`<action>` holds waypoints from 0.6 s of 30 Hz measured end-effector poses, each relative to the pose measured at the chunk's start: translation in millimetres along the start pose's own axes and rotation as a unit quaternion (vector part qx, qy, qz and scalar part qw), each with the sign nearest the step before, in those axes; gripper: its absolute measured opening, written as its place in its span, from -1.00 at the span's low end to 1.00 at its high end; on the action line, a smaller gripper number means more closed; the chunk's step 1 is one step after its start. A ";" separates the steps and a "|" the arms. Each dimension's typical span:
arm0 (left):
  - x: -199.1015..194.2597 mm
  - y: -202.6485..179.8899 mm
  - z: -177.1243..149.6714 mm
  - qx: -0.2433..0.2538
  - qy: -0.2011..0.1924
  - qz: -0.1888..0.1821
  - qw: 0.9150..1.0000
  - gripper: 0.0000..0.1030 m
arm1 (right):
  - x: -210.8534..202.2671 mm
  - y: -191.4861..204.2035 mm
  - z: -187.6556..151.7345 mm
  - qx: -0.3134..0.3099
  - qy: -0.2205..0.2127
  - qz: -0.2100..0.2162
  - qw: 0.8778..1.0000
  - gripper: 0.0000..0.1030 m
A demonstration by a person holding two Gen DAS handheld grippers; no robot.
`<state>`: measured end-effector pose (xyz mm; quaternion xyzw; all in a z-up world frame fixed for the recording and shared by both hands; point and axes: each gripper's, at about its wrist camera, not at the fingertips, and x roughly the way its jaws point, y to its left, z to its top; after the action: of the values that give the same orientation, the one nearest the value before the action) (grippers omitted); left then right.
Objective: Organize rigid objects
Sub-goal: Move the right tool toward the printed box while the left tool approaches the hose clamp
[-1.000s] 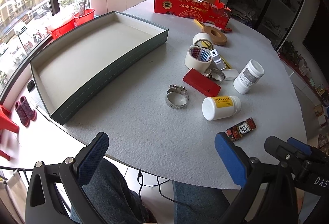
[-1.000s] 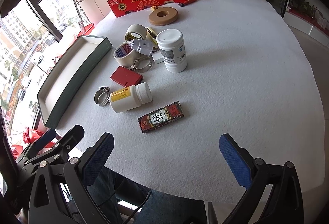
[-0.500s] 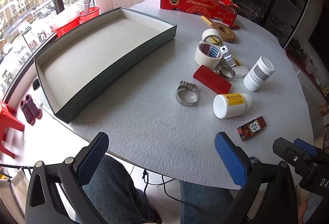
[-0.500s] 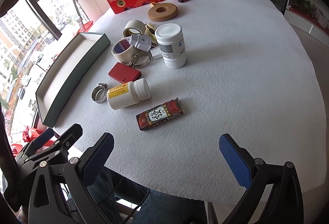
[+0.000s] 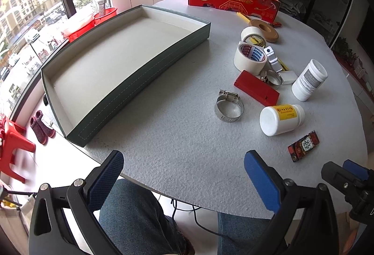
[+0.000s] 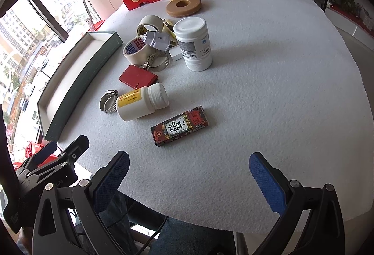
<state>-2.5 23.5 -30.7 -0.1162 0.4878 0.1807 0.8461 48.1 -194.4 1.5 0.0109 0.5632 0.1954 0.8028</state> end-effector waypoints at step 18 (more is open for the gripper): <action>13.7 -6.8 19.6 0.032 0.006 0.014 0.999 1.00 | 10.2 4.6 15.3 -0.012 0.004 0.000 1.000 1.00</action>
<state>22.0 27.3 -32.8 -0.0831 0.5004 0.1762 0.8436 63.6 -183.8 -1.1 0.0003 0.5640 0.2019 0.8007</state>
